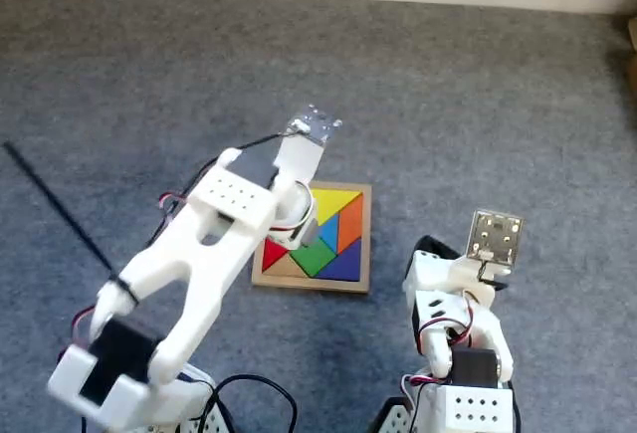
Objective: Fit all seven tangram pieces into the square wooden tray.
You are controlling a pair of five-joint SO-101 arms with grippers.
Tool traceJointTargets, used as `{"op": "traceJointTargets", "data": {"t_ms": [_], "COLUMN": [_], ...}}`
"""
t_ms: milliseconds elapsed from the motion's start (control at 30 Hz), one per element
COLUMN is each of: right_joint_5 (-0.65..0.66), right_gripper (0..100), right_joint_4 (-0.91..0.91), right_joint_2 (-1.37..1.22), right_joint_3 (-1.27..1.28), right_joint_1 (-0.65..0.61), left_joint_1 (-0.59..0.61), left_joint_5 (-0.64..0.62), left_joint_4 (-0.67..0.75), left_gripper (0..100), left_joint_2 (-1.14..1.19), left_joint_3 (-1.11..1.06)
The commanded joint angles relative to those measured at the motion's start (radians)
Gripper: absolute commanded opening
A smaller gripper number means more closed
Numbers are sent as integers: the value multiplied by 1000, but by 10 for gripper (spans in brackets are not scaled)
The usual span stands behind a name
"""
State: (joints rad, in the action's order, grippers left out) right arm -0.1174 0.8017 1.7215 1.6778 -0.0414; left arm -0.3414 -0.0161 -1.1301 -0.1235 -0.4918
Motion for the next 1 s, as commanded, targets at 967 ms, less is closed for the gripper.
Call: {"op": "traceJointTargets", "data": {"t_ms": [967], "right_joint_5": [-3], "right_gripper": [4], "right_joint_4": [2], "right_joint_2": [-15], "right_joint_3": [148], "right_joint_1": [10], "left_joint_1": [82], "left_joint_5": [-11], "left_joint_4": [296], "left_gripper": [5], "left_joint_2": [-779], "left_joint_3": [-504]}}
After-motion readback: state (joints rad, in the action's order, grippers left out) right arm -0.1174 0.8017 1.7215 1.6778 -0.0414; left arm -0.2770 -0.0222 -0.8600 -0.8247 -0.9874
